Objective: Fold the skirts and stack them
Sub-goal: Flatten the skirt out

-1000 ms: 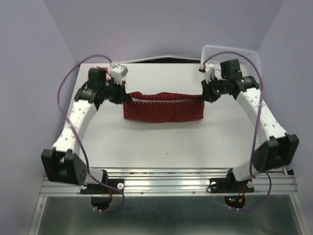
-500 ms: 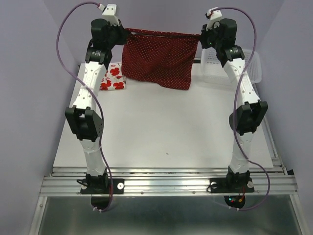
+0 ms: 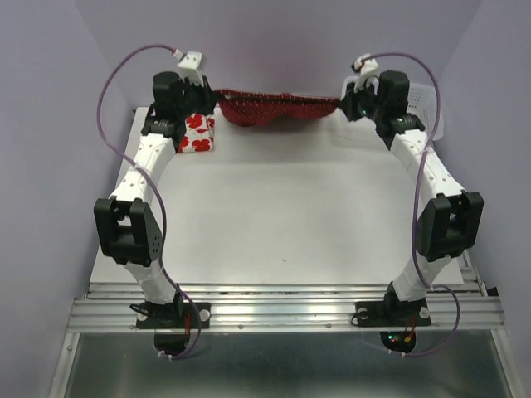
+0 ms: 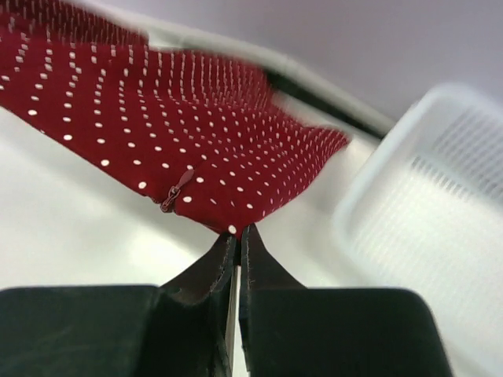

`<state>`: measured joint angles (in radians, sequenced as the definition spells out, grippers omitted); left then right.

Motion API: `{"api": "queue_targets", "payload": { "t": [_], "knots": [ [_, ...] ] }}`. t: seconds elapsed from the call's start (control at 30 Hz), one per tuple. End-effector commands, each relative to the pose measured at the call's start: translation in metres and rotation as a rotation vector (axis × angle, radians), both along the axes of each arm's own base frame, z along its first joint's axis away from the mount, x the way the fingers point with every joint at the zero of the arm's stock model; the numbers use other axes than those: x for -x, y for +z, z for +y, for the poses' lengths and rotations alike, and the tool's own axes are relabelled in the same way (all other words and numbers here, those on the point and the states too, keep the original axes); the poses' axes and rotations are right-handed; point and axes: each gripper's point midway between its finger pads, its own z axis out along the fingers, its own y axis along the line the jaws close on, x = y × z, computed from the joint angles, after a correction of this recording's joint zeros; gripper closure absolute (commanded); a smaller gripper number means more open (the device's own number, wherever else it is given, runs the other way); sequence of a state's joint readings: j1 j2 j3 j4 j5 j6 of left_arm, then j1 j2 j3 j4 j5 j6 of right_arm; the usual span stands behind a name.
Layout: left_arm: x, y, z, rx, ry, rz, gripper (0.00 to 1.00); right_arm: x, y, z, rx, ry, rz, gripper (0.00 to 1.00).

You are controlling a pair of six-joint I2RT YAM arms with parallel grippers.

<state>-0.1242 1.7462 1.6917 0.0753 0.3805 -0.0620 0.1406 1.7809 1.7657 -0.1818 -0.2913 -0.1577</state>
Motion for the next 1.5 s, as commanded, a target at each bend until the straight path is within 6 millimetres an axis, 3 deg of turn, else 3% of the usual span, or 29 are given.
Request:
{"api": "queue_targets", "payload": {
  "t": [0.0, 0.03, 0.07, 0.1, 0.13, 0.17, 0.23, 0.27, 0.3, 0.33, 0.4, 0.43, 0.53, 0.6, 0.73, 0.77, 0.8, 0.83, 0.87, 0.9, 0.93, 1.03, 1.07, 1.2, 1.27, 1.3, 1.37, 1.4, 1.47],
  "knots": [
    [0.039, -0.122, 0.037, -0.227, -0.026, 0.250, 1.00, 0.045, -0.090, -0.042, 0.150, -0.019, 0.206, 0.99],
    [0.054, -0.145, 0.039, -0.265, -0.046, 0.316, 1.00, 0.070, -0.130, -0.043, 0.174, 0.004, 0.312, 0.99],
    [0.068, -0.147, 0.042, -0.299, -0.056, 0.320, 1.00, 0.085, -0.143, -0.044, 0.205, 0.031, 0.341, 0.99],
    [0.089, -0.175, 0.046, -0.366, -0.100, 0.362, 1.00, 0.101, -0.153, -0.042, 0.215, 0.062, 0.376, 0.99],
    [0.108, -0.187, 0.045, -0.395, -0.156, 0.393, 1.00, 0.124, -0.155, -0.043, 0.233, 0.088, 0.404, 0.99],
    [0.132, -0.193, 0.046, -0.435, -0.199, 0.394, 1.00, 0.147, -0.175, -0.042, 0.273, 0.151, 0.448, 0.99],
    [0.163, -0.202, 0.049, -0.521, -0.272, 0.381, 0.95, 0.185, -0.182, -0.044, 0.310, 0.208, 0.510, 0.99],
    [0.178, -0.189, 0.050, -0.552, -0.288, 0.328, 0.89, 0.197, -0.184, -0.046, 0.366, 0.261, 0.497, 0.99],
    [0.198, -0.207, 0.052, -0.605, -0.336, 0.338, 0.82, 0.222, -0.199, -0.046, 0.388, 0.316, 0.556, 0.80],
    [0.220, -0.210, 0.054, -0.627, -0.358, 0.346, 0.58, 0.237, -0.201, -0.050, 0.445, 0.358, 0.542, 0.57],
    [0.240, -0.210, 0.057, -0.681, -0.403, 0.337, 0.36, 0.252, -0.204, -0.059, 0.526, 0.400, 0.547, 0.09],
    [0.254, -0.206, 0.062, -0.741, -0.434, 0.307, 0.08, 0.267, -0.209, -0.064, 0.559, 0.424, 0.588, 0.00],
    [0.275, -0.196, 0.070, -0.841, -0.451, 0.232, 0.02, 0.283, -0.201, -0.075, 0.646, 0.442, 0.569, 0.00],
    [0.284, -0.191, 0.071, -0.864, -0.454, 0.196, 0.02, 0.286, -0.182, -0.071, 0.635, 0.458, 0.540, 0.00],
    [0.268, -0.166, 0.066, -0.774, -0.332, 0.102, 0.02, 0.265, -0.176, -0.055, 0.498, 0.427, 0.578, 0.01],
    [0.261, -0.168, 0.062, -0.696, -0.305, 0.155, 0.06, 0.256, -0.168, -0.045, 0.417, 0.405, 0.593, 0.05],
    [0.246, -0.178, 0.061, -0.654, -0.285, 0.211, 0.12, 0.235, -0.168, -0.040, 0.380, 0.396, 0.600, 0.09],
    [0.238, -0.183, 0.059, -0.609, -0.272, 0.260, 0.16, 0.230, -0.167, -0.028, 0.333, 0.403, 0.625, 0.15],
    [0.232, -0.189, 0.057, -0.578, -0.267, 0.310, 0.20, 0.224, -0.167, -0.018, 0.310, 0.428, 0.636, 0.22],
    [0.221, -0.182, 0.055, -0.537, -0.249, 0.339, 0.25, 0.223, -0.165, -0.005, 0.276, 0.473, 0.647, 0.31],
    [0.217, -0.202, 0.050, -0.509, -0.288, 0.434, 0.29, 0.221, -0.174, 0.014, 0.266, 0.525, 0.678, 0.34],
    [0.200, -0.205, 0.044, -0.445, -0.275, 0.491, 0.32, 0.215, -0.170, 0.053, 0.259, 0.585, 0.650, 0.44],
    [0.194, -0.216, 0.042, -0.435, -0.282, 0.525, 0.36, 0.218, -0.176, 0.077, 0.273, 0.607, 0.662, 0.47],
    [0.172, -0.235, 0.041, -0.395, -0.240, 0.590, 0.44, 0.209, -0.187, 0.135, 0.256, 0.666, 0.668, 0.52],
    [0.167, -0.253, 0.040, -0.383, -0.242, 0.649, 0.51, 0.204, -0.198, 0.152, 0.244, 0.666, 0.682, 0.53],
    [0.165, -0.258, 0.040, -0.379, -0.242, 0.666, 0.51, 0.200, -0.216, 0.158, 0.254, 0.652, 0.711, 0.54],
    [0.160, -0.270, 0.042, -0.379, -0.224, 0.708, 0.52, 0.192, -0.226, 0.175, 0.271, 0.651, 0.700, 0.55],
    [0.157, -0.273, 0.042, -0.377, -0.221, 0.717, 0.53, 0.191, -0.244, 0.180, 0.278, 0.640, 0.744, 0.54],
    [0.155, -0.280, 0.044, -0.381, -0.211, 0.733, 0.53, 0.186, -0.249, 0.191, 0.269, 0.639, 0.755, 0.54]
  ]
}}
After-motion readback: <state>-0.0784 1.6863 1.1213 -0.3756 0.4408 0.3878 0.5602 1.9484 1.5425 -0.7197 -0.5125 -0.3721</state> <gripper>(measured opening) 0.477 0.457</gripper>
